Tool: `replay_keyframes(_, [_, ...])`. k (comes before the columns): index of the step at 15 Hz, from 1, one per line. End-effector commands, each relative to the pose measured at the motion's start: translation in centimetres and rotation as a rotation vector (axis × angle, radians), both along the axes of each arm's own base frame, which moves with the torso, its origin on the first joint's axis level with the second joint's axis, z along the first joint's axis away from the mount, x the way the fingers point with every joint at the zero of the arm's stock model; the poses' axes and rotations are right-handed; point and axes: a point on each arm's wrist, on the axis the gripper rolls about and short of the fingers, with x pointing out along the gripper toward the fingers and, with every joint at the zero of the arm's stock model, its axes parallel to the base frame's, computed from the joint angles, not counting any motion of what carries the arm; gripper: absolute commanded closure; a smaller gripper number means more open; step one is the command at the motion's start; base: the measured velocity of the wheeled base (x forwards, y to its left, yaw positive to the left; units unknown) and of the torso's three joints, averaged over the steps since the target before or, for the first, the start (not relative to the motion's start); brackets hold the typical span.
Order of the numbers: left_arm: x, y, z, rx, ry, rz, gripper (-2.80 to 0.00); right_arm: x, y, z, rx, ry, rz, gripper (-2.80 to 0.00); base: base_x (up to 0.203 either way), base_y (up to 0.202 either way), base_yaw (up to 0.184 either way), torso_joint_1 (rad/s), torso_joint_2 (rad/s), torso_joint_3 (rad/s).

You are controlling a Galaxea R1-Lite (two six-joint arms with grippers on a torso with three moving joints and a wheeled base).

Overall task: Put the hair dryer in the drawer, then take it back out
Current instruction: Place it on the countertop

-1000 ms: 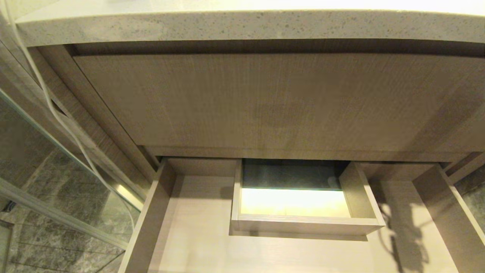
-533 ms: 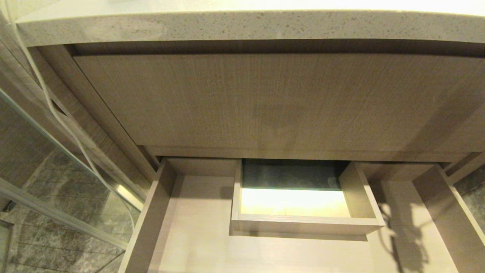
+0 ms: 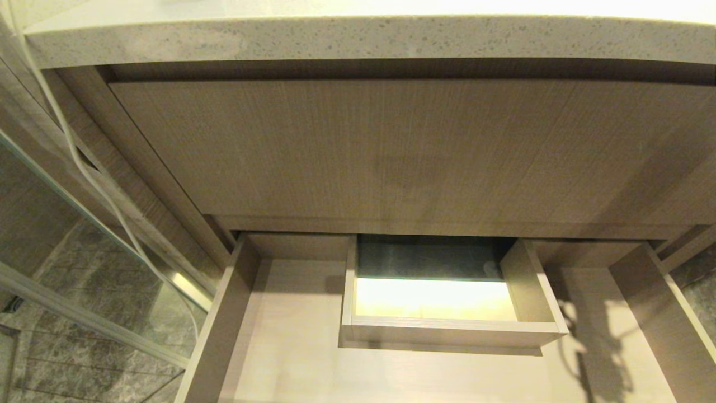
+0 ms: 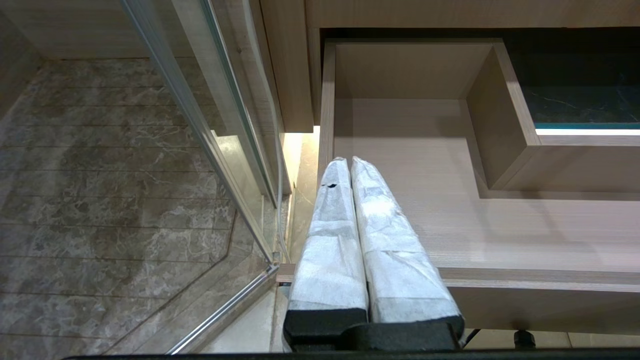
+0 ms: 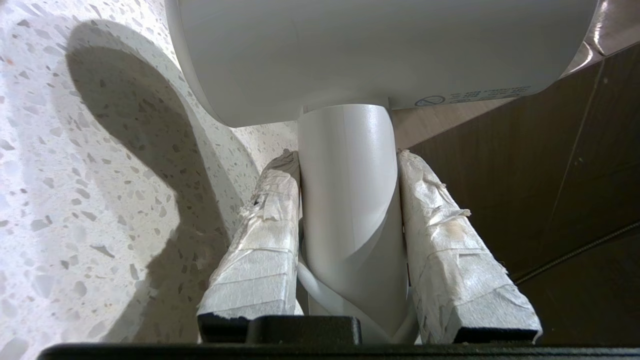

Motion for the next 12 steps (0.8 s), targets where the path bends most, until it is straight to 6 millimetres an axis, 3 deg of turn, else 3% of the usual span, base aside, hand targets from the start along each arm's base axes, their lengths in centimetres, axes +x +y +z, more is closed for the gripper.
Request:
replay_keyframes(1, [0.0,0.0,-0.01,0.0,0.001,0.0,0.0,-0.16,0.06,0.01,0.007,0.003,0.0,0.0,0.0,0.0,0.0,0.0,0.0,0.0])
replay_keyframes(12, [0.0,0.0,-0.01,0.0,0.001,0.0,0.0,0.02,-0.64,-0.79,0.082,0.059,-0.073,0.0,0.0,0.0,0.0,0.0,0.0,0.0])
